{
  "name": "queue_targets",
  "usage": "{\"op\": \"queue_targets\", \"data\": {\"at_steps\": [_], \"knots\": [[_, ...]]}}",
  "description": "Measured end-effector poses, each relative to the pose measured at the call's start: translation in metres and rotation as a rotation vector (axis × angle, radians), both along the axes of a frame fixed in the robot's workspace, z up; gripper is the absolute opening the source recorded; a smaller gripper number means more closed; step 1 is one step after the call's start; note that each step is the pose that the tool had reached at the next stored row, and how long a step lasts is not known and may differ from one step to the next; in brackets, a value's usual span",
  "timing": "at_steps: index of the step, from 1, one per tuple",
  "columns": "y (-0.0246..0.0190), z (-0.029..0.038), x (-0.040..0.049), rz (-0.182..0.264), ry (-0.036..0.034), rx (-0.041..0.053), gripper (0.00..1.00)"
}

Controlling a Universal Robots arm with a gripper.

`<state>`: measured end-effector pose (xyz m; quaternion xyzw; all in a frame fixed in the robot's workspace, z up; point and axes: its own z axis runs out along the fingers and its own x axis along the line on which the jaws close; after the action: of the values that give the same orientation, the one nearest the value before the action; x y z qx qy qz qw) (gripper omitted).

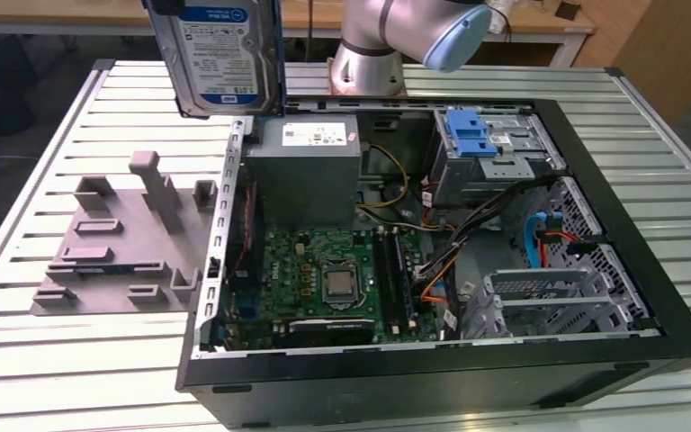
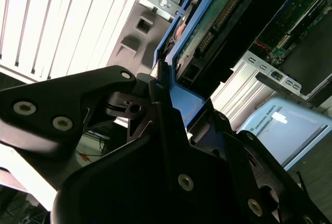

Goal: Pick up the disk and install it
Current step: 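Pick up the disk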

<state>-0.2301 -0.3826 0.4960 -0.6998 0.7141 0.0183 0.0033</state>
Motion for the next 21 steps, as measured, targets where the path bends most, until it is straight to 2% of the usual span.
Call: {"op": "queue_targets", "data": {"at_steps": [4, 9, 14, 17, 21], "knots": [[-0.0027, -0.0001, 0.0054, 0.000, 0.0000, 0.0001, 0.36], [-0.0085, -0.0002, 0.0088, 0.000, 0.0000, 0.0000, 0.36], [-0.0200, -0.0008, 0.0116, 0.000, -0.0001, 0.0001, 0.36], [-0.0224, -0.0012, 0.0198, 0.000, 0.0001, 0.0000, 0.36], [-0.0237, -0.0016, 0.0369, 0.000, 0.0000, 0.0001, 0.36]]}}
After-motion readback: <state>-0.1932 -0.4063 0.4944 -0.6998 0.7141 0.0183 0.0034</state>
